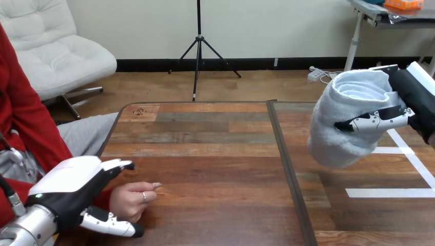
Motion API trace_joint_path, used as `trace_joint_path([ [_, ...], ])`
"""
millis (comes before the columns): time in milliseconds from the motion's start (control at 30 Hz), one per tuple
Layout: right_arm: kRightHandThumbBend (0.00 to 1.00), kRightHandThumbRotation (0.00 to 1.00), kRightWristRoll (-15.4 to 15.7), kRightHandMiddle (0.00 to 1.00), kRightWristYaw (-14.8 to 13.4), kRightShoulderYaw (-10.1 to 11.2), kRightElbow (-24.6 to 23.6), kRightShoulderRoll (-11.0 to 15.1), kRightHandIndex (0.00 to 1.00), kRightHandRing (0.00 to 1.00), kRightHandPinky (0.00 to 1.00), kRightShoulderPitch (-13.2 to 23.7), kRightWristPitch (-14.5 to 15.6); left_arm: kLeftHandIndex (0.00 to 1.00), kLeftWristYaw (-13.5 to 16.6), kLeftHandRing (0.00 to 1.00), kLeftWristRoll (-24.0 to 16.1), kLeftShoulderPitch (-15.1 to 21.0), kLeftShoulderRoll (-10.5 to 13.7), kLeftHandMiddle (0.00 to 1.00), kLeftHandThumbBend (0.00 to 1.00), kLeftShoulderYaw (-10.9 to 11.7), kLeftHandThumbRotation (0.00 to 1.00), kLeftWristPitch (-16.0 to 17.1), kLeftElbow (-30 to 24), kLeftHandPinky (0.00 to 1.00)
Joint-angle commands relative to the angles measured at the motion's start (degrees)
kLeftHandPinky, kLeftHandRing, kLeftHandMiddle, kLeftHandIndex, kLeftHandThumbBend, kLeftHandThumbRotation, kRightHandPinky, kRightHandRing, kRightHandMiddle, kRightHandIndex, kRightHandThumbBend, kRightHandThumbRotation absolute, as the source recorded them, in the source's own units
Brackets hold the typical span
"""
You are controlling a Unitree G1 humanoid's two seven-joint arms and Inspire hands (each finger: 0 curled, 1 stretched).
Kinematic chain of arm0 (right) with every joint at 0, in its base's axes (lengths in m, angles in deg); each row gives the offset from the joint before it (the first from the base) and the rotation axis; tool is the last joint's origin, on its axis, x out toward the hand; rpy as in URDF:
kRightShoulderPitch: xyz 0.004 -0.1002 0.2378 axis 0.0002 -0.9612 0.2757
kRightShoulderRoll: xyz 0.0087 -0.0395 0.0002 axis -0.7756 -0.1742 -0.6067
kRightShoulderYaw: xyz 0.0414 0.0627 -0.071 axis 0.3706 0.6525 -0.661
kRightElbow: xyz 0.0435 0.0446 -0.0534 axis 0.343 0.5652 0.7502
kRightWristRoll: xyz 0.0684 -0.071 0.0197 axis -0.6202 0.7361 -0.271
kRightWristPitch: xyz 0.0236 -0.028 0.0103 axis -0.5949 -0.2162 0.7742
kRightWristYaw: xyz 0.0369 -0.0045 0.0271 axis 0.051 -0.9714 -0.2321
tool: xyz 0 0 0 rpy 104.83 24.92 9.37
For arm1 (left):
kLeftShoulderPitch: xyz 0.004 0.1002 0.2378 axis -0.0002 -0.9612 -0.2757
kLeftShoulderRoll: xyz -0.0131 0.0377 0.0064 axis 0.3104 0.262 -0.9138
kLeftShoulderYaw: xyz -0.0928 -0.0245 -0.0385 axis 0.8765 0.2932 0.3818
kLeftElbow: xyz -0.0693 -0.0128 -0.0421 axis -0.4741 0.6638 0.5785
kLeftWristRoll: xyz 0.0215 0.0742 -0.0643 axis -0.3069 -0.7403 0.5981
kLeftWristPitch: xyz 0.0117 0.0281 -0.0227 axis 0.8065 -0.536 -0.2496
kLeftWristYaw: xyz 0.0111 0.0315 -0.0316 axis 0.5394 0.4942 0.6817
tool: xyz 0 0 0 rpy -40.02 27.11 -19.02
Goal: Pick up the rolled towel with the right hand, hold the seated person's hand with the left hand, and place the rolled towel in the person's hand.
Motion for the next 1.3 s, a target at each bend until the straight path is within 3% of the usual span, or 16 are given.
trace_joint_path([
  [0,0.85,0.00,-0.89,0.43,-1.32,2.08,-0.52,-1.21,0.43,0.38,0.34,2.32,-1.54,0.90,1.11,0.92,-1.17,3.79,1.98,0.93,1.00,-0.43,0.45,-0.72,-1.58,0.87],
  [433,0.85,0.00,-1.95,0.42,-0.31,2.50,0.36,-1.37,0.43,0.37,0.34,2.54,-2.02,0.89,1.90,0.91,-5.89,4.07,2.55,0.92,1.00,-1.85,0.40,-3.99,-0.84,0.86],
  [733,0.86,0.00,-2.76,0.42,0.29,2.81,-0.55,-1.46,0.43,0.37,0.34,2.19,-0.24,0.88,5.51,0.90,-7.47,4.39,2.56,0.91,1.00,-2.61,0.36,-3.22,1.82,0.84],
  [900,0.86,0.00,-3.11,0.41,1.20,3.12,0.59,-1.75,0.42,0.37,0.34,2.60,-1.72,0.88,6.01,0.90,-8.31,4.72,2.80,0.91,1.00,-3.35,0.34,-3.85,2.76,0.84],
  [1267,0.87,0.00,-3.97,0.41,2.34,3.89,0.61,-2.18,0.42,0.35,0.31,2.45,-1.26,0.89,8.20,0.90,-8.85,5.60,3.37,0.91,1.00,-4.89,0.34,-3.37,5.99,0.84],
])
